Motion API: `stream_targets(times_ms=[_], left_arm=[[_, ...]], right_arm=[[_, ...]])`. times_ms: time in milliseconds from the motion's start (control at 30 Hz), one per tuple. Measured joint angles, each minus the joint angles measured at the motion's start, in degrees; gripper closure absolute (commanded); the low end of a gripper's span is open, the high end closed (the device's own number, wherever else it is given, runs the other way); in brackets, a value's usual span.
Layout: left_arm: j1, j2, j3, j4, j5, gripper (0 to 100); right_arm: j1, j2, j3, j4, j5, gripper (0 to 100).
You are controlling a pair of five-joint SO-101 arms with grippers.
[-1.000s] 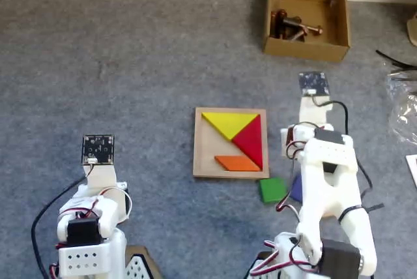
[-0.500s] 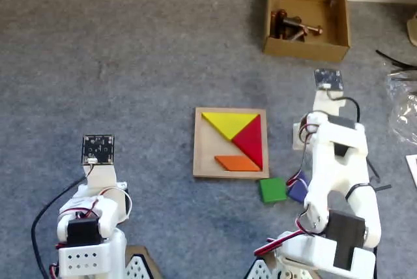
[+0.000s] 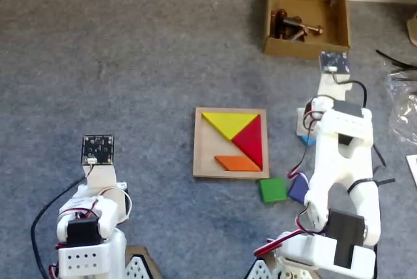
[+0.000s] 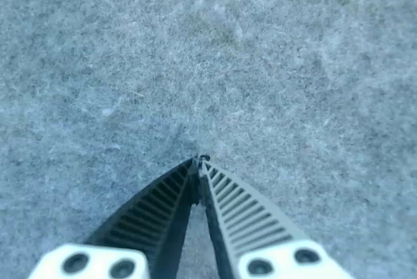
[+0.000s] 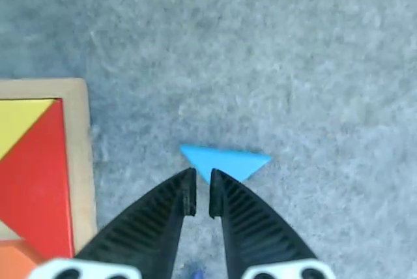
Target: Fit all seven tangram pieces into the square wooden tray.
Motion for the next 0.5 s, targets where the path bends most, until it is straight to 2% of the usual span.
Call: stream_targets(times_ms=[167,333,500], left_arm=[[0.00,0.00,0.00,0.00,0.00,100],[0.00,0.00,0.00,0.00,0.00,100],[0.00,0.00,0.00,0.00,0.00,100]], right_arm=[[0.00,2.55,-0.18,-5.19,0.00,95.3],[-0.18,14.07,-3.78,-5.98,0.00,95.3],[0.18,19.08,-7.56,-5.98,0.00,95.3]])
